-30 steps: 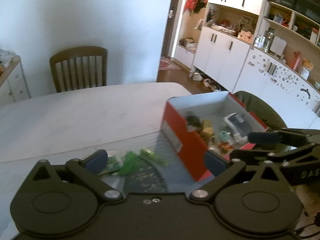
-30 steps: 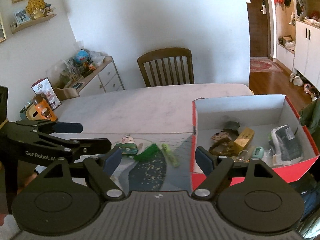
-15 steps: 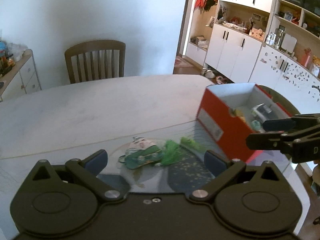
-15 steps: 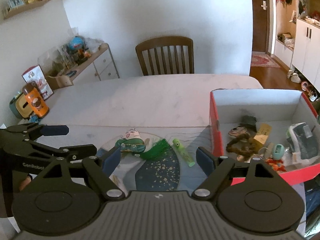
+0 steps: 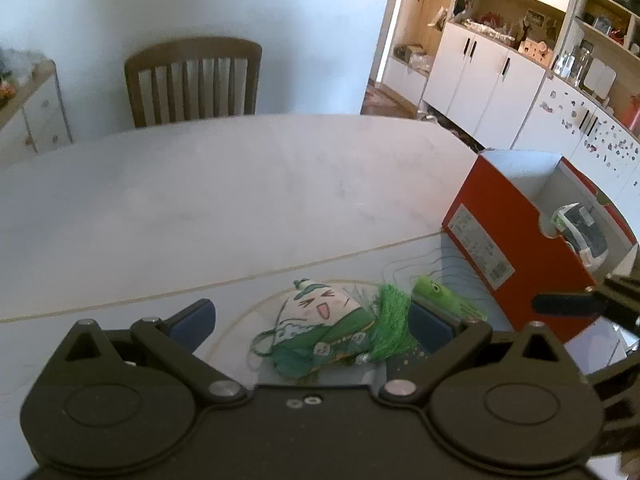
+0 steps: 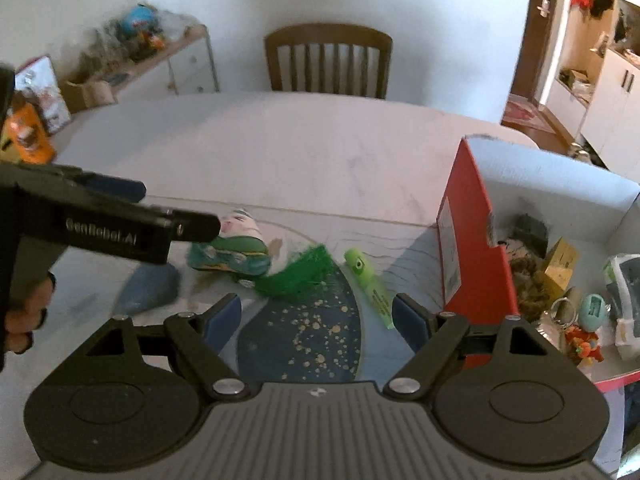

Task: Organize objects
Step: 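Grasp the green-tasseled plush pouch with the left gripper while the right grasps the green tube, then carry the plush pouch and green tube with both grippers over the red box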

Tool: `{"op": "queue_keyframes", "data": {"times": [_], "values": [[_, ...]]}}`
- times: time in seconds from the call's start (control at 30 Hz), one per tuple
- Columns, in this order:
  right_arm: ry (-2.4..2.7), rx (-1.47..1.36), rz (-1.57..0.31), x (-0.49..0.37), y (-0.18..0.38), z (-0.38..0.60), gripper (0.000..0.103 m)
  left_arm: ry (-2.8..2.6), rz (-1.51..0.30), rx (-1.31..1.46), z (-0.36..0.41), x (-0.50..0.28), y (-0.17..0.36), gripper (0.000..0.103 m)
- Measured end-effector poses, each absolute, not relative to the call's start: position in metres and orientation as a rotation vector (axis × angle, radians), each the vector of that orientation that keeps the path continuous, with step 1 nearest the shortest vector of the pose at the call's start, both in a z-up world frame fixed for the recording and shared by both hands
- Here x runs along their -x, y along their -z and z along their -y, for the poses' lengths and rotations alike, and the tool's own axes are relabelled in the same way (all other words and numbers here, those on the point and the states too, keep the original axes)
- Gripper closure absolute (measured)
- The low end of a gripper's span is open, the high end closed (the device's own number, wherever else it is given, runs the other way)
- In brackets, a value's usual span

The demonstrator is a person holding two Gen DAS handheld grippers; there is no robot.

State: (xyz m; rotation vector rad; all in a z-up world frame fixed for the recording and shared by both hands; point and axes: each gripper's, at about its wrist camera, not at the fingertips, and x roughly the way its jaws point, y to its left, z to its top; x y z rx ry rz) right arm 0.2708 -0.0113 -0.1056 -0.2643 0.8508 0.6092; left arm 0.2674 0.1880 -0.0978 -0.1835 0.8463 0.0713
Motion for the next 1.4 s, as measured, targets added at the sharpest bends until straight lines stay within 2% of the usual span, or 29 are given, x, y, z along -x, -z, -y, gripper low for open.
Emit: {"op": "queue_keyframes", "data": {"times": [0.37,0.53,0.67,0.7,0.73,1.0,1.2,1.23,1.4], "values": [[-0.498,0.366,-0.839,-0.301,0.148,-0.016,0.02,-0.081,-0.931,0.244,-0.184,-0.304,0.132,0.003],[-0.486,0.372,-0.865,-0.315,0.157,-0.015,0.021,-0.092,-0.966,0.255,-0.186,-0.306,0.148,0.02],[-0.496,0.379,-0.871,-0.318,0.161,-0.015,0.022,-0.094,-0.958,0.26,-0.188,-0.305,0.152,0.027],[-0.499,0.374,-0.873,-0.32,0.162,-0.015,0.022,-0.091,-0.952,0.258,-0.189,-0.304,0.152,0.034],[-0.501,0.365,-0.878,-0.321,0.163,-0.015,0.022,-0.09,-0.949,0.254,-0.189,-0.303,0.151,0.034],[-0.516,0.3,-0.937,-0.329,0.167,-0.008,0.039,-0.095,-0.929,0.299,-0.204,-0.292,0.151,0.04],[-0.529,0.275,-0.955,-0.333,0.166,-0.005,0.062,-0.117,-0.919,0.307,-0.217,-0.279,0.141,0.04],[-0.53,0.275,-0.955,-0.332,0.166,-0.006,0.068,-0.119,-0.917,0.306,-0.218,-0.276,0.139,0.04],[-0.525,0.285,-0.962,-0.327,0.163,-0.009,0.085,-0.131,-0.919,0.281,-0.217,-0.265,0.127,0.04]]}}
